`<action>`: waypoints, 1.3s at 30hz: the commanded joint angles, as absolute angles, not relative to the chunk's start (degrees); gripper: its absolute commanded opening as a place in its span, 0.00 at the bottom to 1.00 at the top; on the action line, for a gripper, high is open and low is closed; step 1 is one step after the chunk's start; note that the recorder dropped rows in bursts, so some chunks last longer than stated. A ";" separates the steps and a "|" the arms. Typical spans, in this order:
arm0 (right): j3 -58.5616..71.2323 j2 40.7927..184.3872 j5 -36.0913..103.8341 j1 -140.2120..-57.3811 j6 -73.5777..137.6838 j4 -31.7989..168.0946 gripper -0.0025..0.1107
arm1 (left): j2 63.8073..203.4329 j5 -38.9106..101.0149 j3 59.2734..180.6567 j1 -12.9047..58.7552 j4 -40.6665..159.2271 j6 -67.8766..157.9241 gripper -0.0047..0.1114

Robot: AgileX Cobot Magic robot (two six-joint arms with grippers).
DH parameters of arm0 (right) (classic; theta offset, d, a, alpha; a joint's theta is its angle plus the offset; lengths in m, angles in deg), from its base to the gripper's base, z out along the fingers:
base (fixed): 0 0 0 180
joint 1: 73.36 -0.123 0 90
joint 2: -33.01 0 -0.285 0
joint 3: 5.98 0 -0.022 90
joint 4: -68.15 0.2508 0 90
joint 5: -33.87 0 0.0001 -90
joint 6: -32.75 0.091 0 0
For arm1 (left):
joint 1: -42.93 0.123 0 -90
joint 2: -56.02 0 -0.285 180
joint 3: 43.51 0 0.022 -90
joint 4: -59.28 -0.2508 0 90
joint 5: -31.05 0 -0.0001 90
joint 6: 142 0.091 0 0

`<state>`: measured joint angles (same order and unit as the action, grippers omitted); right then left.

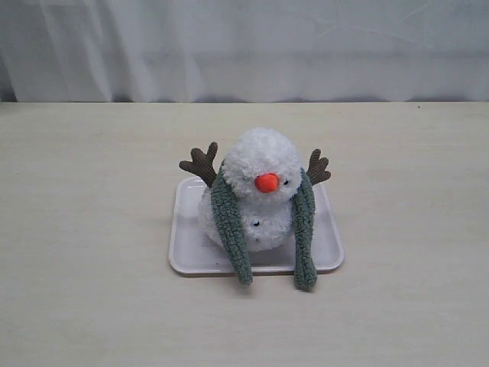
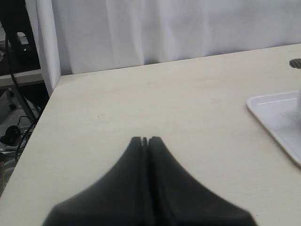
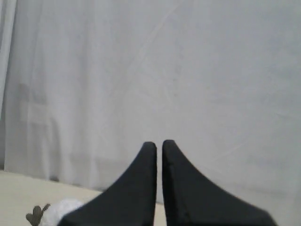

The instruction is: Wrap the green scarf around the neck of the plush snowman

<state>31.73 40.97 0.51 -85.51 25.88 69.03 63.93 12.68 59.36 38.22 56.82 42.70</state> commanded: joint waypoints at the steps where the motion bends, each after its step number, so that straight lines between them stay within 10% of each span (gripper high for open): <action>1: 38.01 40.79 17.08 -85.05 26.71 70.84 0.06 | 63.81 13.37 59.27 37.86 56.98 42.68 0.04; 17: 71.23 40.79 33.87 -73.85 29.41 67.02 0.06 | 63.81 13.37 59.27 37.86 56.98 42.68 0.04; 39: 71.23 40.79 13.72 -73.83 41.76 55.41 0.06 | 63.81 13.37 59.27 37.86 56.98 42.68 0.04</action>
